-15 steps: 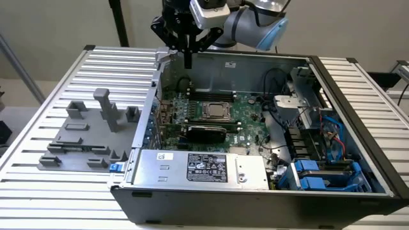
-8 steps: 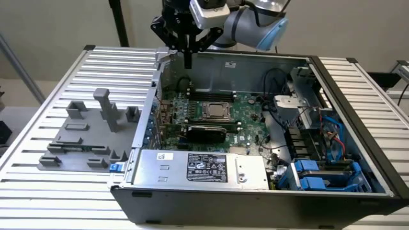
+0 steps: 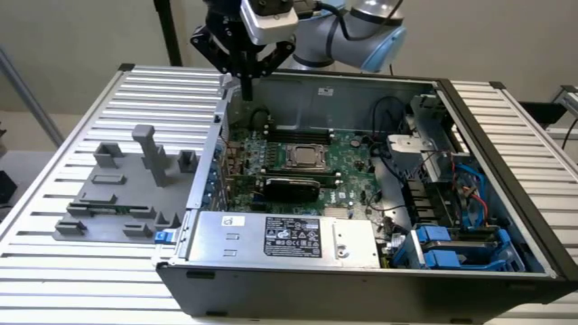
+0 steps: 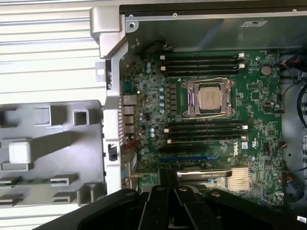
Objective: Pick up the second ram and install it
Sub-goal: 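Reach for the second ram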
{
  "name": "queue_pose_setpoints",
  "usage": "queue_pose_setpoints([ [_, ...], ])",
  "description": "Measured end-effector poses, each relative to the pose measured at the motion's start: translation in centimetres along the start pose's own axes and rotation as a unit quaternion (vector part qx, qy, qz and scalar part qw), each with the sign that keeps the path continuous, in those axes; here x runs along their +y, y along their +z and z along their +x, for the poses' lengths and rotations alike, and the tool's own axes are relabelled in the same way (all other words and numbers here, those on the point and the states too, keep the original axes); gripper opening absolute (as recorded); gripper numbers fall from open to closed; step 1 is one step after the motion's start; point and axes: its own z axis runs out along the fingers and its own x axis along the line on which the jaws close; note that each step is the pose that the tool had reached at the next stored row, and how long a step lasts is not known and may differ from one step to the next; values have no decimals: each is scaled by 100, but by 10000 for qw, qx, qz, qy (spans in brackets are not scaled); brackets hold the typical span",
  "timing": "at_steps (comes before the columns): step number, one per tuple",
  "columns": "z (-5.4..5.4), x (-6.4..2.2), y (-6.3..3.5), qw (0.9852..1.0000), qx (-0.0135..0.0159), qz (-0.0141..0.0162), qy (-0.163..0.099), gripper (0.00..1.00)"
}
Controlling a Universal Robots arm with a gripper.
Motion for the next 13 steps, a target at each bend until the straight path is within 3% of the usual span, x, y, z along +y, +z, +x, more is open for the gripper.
queue_pose_setpoints([
  [13, 587, -142, 33, 10000, 0, 1, 0, 11],
])
